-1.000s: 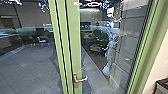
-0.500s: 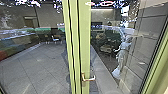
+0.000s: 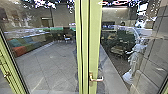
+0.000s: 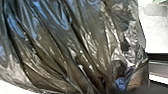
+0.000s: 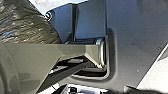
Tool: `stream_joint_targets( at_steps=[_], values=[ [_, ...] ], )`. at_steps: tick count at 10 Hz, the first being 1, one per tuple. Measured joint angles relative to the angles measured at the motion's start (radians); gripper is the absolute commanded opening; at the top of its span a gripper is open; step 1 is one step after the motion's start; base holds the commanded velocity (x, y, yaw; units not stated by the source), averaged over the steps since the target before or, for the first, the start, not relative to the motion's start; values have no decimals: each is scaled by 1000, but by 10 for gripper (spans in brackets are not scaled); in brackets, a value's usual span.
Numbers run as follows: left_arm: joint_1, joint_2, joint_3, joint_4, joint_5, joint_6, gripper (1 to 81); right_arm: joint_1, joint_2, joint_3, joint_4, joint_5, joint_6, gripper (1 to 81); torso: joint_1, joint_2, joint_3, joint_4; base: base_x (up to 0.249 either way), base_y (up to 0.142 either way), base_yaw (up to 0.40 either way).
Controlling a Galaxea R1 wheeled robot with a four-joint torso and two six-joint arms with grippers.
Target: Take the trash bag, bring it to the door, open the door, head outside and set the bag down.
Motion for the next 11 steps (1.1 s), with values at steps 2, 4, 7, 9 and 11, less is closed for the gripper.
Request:
stream_joint_targets(
  at_steps=[2, 4, 7, 9, 11],
  values=[
    [0, 0, -4, 3, 0, 0, 10, 0, 1, 0, 0, 0, 0, 811, 0, 0, 0, 0, 0, 0, 318],
    [0, 0, -4, 3, 1, 0, 10, 0, 2, -2, 0, 0, 0, 811, 0, 0, 0, 0, 0, 0, 315],
    [5, 4, -5, 19, 2, 0, 10, 0, 6, -8, 0, 2, 1, 811, 0, 0, 0, 0, 0, 0, 148],
    [2, 5, -5, 21, 1, 0, 10, 0, 16, -28, 0, 2, 1, 811, 0, 0, 0, 0, 0, 0, 0],
    [0, 5, -5, 21, 1, 0, 10, 0, 28, -48, 0, 2, 4, 811, 0, 0, 0, 0, 0, 0, -86]
  ],
)
